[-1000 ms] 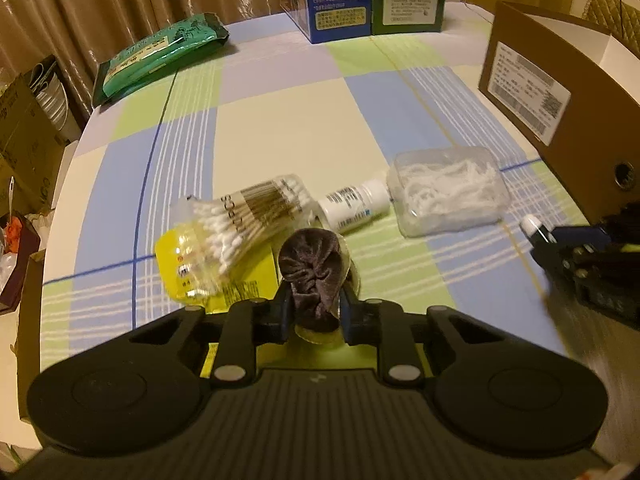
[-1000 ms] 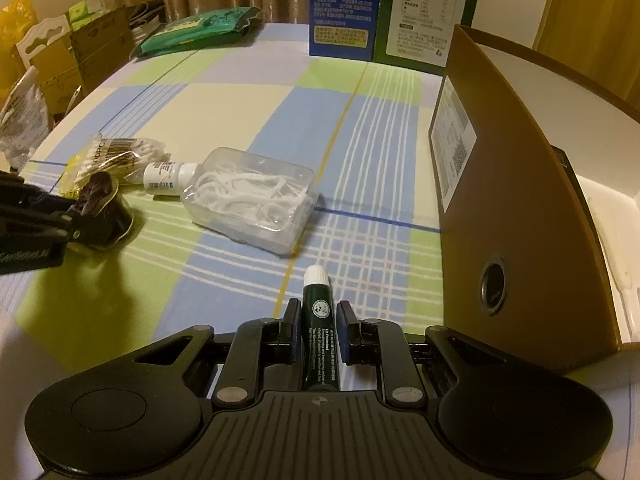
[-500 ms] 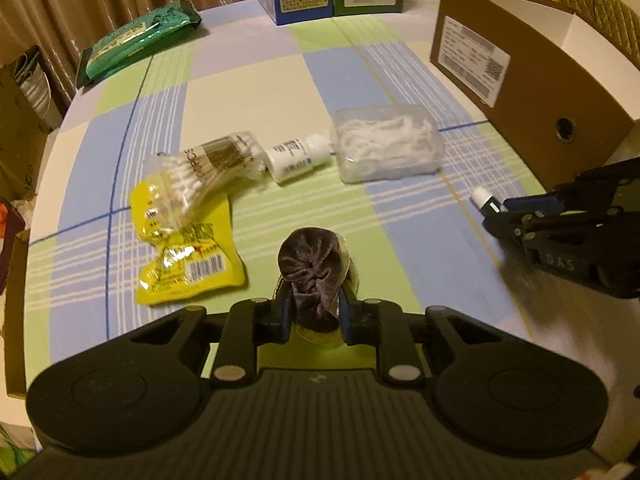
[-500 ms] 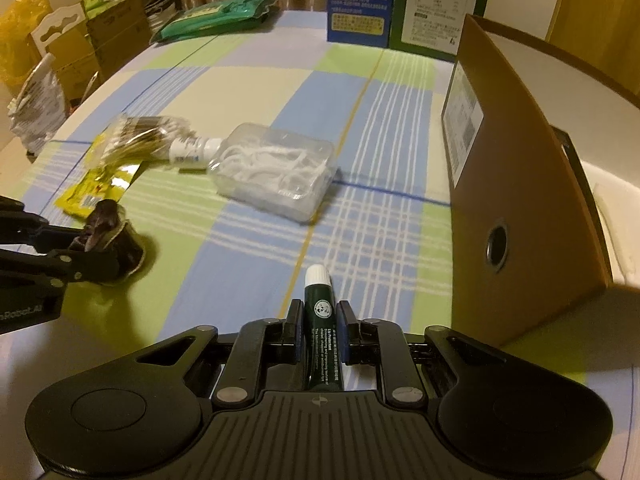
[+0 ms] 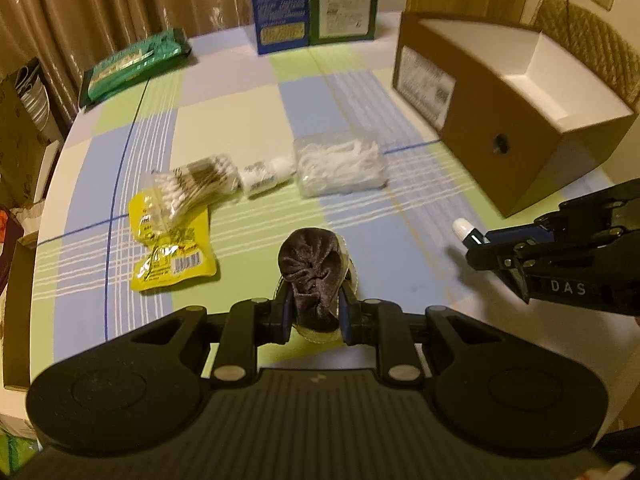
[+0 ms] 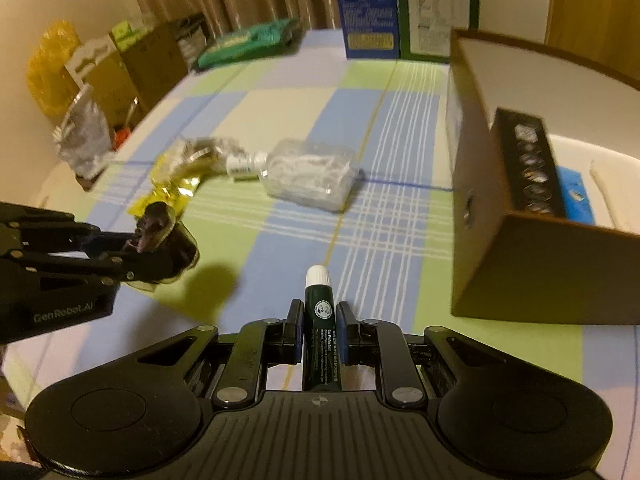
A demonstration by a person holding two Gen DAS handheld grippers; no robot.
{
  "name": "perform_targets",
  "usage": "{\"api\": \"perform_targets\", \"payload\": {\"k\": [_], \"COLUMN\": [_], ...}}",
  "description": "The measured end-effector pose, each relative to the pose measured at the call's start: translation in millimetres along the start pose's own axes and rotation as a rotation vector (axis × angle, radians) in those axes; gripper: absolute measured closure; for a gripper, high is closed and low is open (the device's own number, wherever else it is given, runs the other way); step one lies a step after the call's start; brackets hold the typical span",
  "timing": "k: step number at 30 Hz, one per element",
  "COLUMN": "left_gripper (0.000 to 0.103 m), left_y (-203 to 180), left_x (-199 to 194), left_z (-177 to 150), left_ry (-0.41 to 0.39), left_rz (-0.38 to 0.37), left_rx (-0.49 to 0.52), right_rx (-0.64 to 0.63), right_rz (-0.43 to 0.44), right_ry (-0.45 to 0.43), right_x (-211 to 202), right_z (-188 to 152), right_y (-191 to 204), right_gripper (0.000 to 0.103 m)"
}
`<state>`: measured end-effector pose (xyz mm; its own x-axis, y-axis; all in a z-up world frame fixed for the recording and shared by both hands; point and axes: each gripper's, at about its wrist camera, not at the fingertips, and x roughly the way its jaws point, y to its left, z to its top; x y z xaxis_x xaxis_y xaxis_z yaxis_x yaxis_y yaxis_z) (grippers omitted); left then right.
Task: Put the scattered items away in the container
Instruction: 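Carry the scrunchie and green tube over the cardboard box with both grippers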
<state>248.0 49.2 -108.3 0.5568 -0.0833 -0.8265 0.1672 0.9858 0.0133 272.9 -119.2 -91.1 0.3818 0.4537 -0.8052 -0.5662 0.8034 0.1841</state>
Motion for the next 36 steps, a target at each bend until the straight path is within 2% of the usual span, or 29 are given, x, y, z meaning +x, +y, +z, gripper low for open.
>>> {"api": "perform_targets", "payload": {"k": [9, 14, 23, 36], "left_gripper": [0.085, 0.085, 0.085, 0.085], "left_y": [-36.1, -61.6, -113.9, -186.0], "left_x": [-36.2, -47.0, -47.4, -30.3], "left_z": [21.9, 36.2, 62.9, 123.6], "left_ry": [-0.105, -0.151, -0.183, -0.245], "left_rz": [-0.055, -0.092, -0.141, -0.17], "left_rx": [0.01, 0.031, 0.077, 0.109], "right_rx": [0.053, 0.074, 0.15, 0.133], "right_rz": [0.028, 0.008, -0.039, -0.065], "right_ry": [-0.09, -0.119, -0.174, -0.26], "right_x": [-57.7, -84.3, -127.8, -155.5], "right_z": [4.4, 2.2, 1.7, 41.5], "right_y": [-23.8, -44.4, -109.5, -189.0], "right_gripper": [0.09, 0.09, 0.09, 0.09]}}
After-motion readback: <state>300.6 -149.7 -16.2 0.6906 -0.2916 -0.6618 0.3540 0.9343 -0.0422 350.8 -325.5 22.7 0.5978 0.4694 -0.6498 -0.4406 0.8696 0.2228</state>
